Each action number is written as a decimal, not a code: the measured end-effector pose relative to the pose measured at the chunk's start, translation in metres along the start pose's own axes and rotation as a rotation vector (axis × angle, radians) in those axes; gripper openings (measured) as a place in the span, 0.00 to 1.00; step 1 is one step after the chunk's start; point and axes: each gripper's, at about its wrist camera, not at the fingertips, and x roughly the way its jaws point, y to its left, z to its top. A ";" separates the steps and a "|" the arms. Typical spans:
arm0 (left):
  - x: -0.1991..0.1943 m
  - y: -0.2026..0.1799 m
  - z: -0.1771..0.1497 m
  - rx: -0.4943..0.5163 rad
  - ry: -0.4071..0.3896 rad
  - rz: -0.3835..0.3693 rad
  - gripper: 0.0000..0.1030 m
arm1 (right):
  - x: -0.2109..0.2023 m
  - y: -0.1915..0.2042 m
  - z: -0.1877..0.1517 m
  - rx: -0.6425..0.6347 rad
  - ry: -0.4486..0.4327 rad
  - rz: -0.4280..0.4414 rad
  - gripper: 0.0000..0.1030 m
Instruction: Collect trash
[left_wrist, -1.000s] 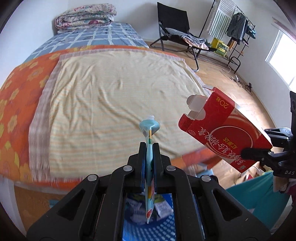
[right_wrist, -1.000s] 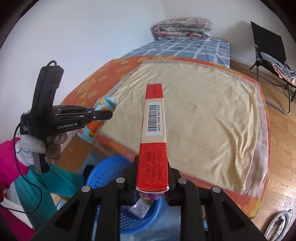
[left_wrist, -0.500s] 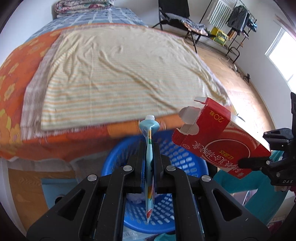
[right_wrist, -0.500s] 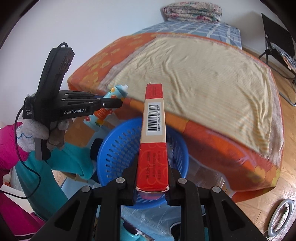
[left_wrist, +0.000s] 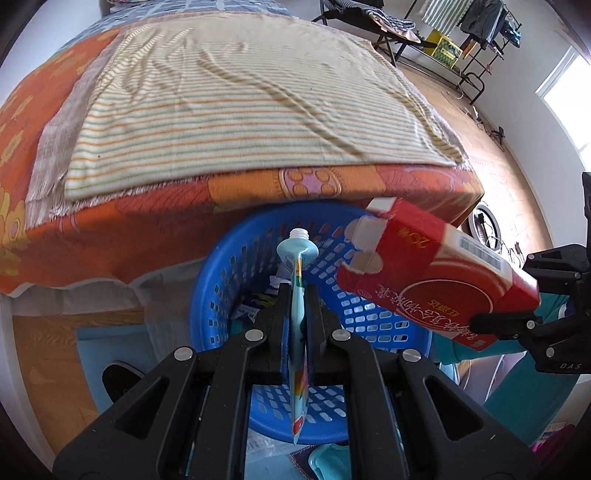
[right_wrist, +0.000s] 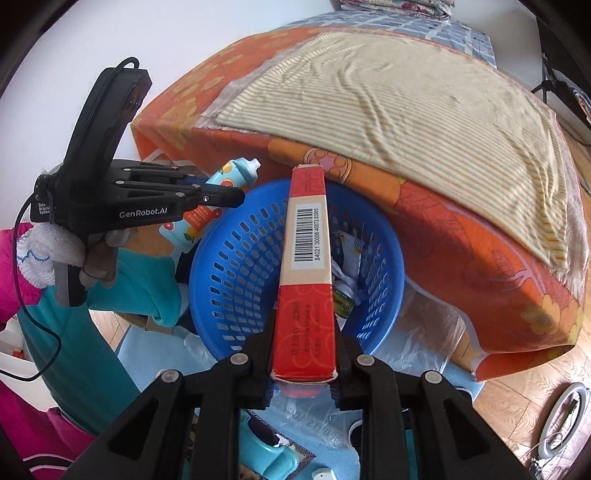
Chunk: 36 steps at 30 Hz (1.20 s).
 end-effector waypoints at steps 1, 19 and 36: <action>0.001 -0.001 0.000 0.000 0.006 -0.001 0.04 | 0.001 0.001 0.000 0.002 0.002 -0.002 0.24; 0.005 0.004 0.002 -0.037 0.008 0.023 0.55 | -0.002 -0.002 0.003 0.016 -0.059 -0.035 0.68; 0.006 0.004 0.014 -0.078 0.005 0.048 0.64 | -0.010 -0.010 0.011 0.052 -0.113 -0.119 0.88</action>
